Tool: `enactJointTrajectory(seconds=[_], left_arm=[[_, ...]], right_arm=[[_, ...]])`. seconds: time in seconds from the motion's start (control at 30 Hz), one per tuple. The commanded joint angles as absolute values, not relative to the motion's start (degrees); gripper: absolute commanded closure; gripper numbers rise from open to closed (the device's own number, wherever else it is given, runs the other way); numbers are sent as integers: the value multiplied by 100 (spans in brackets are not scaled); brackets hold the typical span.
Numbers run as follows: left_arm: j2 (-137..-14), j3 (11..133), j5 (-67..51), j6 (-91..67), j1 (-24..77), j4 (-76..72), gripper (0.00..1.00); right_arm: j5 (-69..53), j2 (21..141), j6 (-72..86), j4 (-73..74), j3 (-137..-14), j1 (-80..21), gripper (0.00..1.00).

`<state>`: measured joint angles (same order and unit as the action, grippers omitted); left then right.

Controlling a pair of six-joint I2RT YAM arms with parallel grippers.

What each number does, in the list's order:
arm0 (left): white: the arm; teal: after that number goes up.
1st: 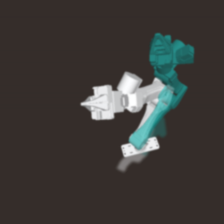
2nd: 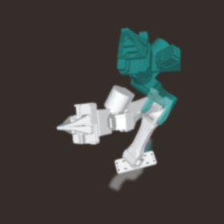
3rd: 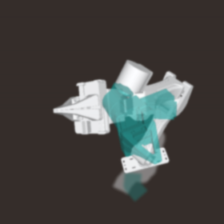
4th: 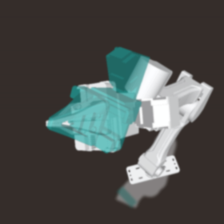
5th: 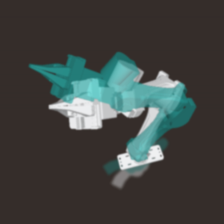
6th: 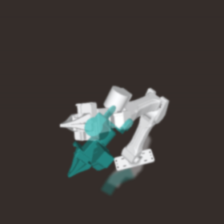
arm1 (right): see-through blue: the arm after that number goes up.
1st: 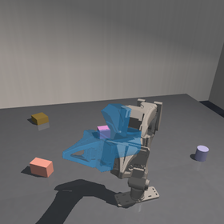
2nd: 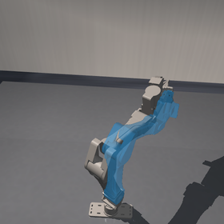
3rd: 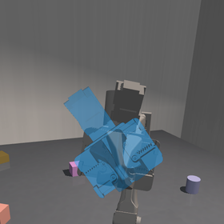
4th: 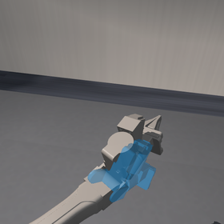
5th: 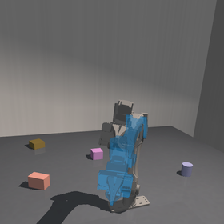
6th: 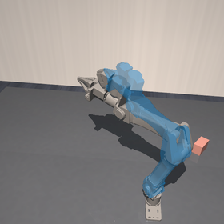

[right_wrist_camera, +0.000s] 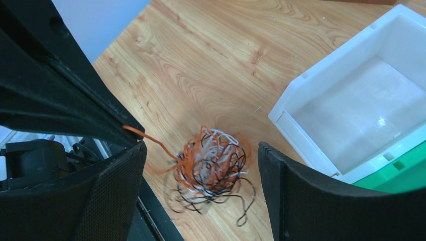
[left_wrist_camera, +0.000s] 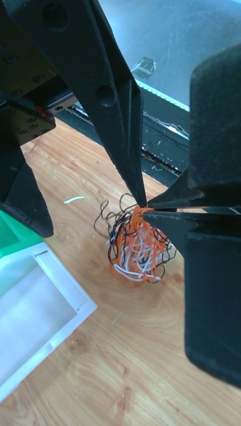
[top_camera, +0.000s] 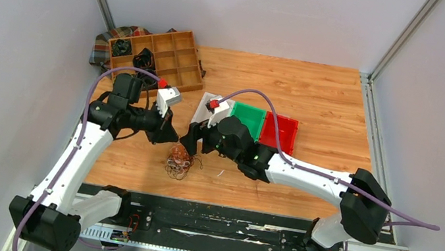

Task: Untangle the cables
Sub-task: Untie the cable.

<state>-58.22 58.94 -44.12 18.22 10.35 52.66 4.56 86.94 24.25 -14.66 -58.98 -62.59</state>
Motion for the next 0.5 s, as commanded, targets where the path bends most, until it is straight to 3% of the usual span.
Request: enactJointTrajectory(seconds=[0.0, 0.47], left_arm=[[-5725, 6100, -4711, 1690, 1114, 5459, 99], [-5546, 6761, -5022, 1389, 1190, 5559, 99]], right_arm=[[396, 8775, 2553, -1874, -6066, -6346, 19], [191, 9118, 2803, -2124, -6086, -6354, 22]])
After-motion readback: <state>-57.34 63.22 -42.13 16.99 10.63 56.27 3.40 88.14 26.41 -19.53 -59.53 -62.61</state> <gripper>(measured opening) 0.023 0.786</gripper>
